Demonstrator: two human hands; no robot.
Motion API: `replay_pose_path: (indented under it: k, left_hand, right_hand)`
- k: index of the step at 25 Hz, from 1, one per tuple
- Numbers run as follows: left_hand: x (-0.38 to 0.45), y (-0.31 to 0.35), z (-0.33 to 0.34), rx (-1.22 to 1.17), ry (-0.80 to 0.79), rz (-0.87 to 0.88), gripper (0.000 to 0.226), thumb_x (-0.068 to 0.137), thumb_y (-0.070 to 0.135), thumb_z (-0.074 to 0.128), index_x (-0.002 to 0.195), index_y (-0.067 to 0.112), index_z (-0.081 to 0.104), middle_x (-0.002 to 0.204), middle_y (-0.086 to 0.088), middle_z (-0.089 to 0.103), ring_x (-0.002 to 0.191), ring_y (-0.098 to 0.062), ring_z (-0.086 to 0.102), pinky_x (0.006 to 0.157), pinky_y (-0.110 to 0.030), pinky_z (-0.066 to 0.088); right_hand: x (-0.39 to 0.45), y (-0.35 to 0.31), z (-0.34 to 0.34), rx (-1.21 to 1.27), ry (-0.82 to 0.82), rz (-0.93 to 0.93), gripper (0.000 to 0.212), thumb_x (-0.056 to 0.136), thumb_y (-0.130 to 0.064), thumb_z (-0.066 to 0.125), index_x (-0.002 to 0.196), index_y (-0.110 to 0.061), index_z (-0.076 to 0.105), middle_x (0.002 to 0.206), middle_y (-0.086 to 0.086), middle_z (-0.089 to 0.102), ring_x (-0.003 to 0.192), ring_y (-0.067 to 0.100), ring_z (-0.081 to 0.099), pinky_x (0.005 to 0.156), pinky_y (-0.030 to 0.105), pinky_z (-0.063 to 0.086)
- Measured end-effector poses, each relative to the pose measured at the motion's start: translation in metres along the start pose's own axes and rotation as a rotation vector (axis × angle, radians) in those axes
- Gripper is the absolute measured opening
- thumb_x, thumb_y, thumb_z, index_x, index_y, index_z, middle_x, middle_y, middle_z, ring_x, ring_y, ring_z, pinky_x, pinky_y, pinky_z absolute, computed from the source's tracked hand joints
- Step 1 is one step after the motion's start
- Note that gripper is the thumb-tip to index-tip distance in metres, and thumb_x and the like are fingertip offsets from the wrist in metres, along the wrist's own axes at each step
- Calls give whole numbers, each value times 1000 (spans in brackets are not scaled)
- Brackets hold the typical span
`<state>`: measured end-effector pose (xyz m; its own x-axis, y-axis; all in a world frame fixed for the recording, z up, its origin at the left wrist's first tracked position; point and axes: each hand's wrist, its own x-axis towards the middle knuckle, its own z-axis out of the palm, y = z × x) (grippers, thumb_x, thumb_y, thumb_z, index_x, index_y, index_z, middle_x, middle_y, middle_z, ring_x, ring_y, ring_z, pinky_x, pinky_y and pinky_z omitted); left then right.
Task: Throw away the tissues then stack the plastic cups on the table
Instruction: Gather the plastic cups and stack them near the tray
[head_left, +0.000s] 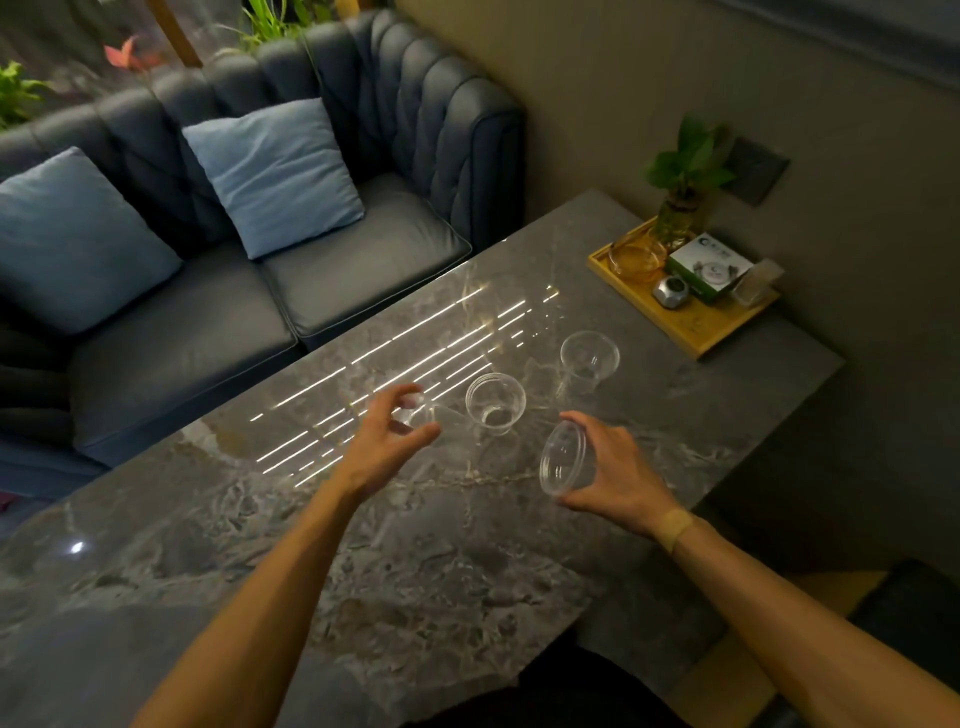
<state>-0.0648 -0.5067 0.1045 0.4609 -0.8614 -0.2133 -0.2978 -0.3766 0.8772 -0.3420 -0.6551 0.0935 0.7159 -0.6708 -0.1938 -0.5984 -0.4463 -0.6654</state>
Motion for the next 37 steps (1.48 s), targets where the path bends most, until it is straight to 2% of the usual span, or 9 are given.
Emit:
replay_pose_path:
  k: [5, 10, 14, 21, 25, 27, 30, 34, 37]
  left_hand:
    - [-13, 40, 60, -97, -185, 54, 65, 73, 59, 71, 131, 46, 44, 129, 11, 49, 103, -9, 62, 77, -27, 58]
    - [-12, 54, 105, -110, -286, 62, 72, 74, 46, 79, 136, 41, 43, 136, 10, 49, 117, -9, 55, 87, -25, 52]
    - [-9, 56, 124, -115, -319, 70, 79, 68, 51, 80, 136, 42, 42, 138, 10, 48, 122, -10, 52, 95, -33, 51]
    - [0, 47, 145, -99, -353, 36, 92, 66, 57, 82, 139, 56, 26, 135, 27, 42, 123, -1, 48, 95, -22, 44]
    - [12, 42, 144, -19, -302, 10, 86, 71, 78, 60, 144, 44, 29, 149, 10, 40, 130, -8, 43, 107, -40, 42]
    - [25, 43, 133, 170, -143, 35, 83, 73, 84, 50, 141, 38, 36, 146, 2, 44, 126, -14, 46, 103, -44, 45]
    - [54, 42, 108, 717, 16, 217, 80, 73, 80, 51, 137, 33, 42, 140, -2, 47, 124, -21, 44, 96, -44, 47]
    - [87, 32, 95, 941, -218, 86, 105, 66, 71, 71, 150, 43, 13, 160, -5, 16, 141, -36, 20, 107, -60, 34]
    - [102, 32, 98, 1031, -345, 31, 110, 64, 62, 79, 148, 48, 9, 162, -4, 3, 142, -41, 17, 105, -62, 38]
  right_hand:
    - [-1, 0, -4, -21, 20, -71, 100, 56, -50, 82, 140, -40, 29, 135, -4, 49, 117, 20, 45, 99, 39, 43]
    - [-3, 3, -7, 0, 28, -98, 98, 57, -56, 79, 140, -38, 28, 133, -5, 50, 115, 15, 46, 95, 34, 44]
    - [-4, 4, -9, 45, 31, -97, 94, 57, -59, 75, 137, -40, 30, 133, -8, 51, 116, 11, 46, 94, 29, 41]
    - [-4, 15, -11, 28, 16, -51, 100, 59, -52, 82, 141, -33, 29, 139, -3, 48, 124, 18, 45, 100, 34, 41]
    - [-3, 25, -13, 4, -5, 3, 107, 55, -50, 85, 143, -32, 27, 139, -1, 48, 125, 20, 44, 99, 34, 41]
    - [-2, 33, -16, -9, -31, 29, 107, 54, -49, 86, 143, -31, 27, 140, -1, 47, 127, 20, 44, 102, 36, 42]
    - [-5, 49, -24, -61, -50, 82, 108, 55, -51, 85, 143, -31, 27, 140, 0, 47, 127, 22, 44, 104, 41, 41]
    - [-14, 70, -34, -74, -55, 164, 109, 53, -53, 85, 143, -33, 25, 142, 0, 45, 127, 23, 43, 105, 40, 40]
    - [-21, 79, -39, -103, -52, 189, 110, 54, -55, 83, 143, -35, 23, 144, 0, 43, 128, 22, 42, 106, 40, 39]
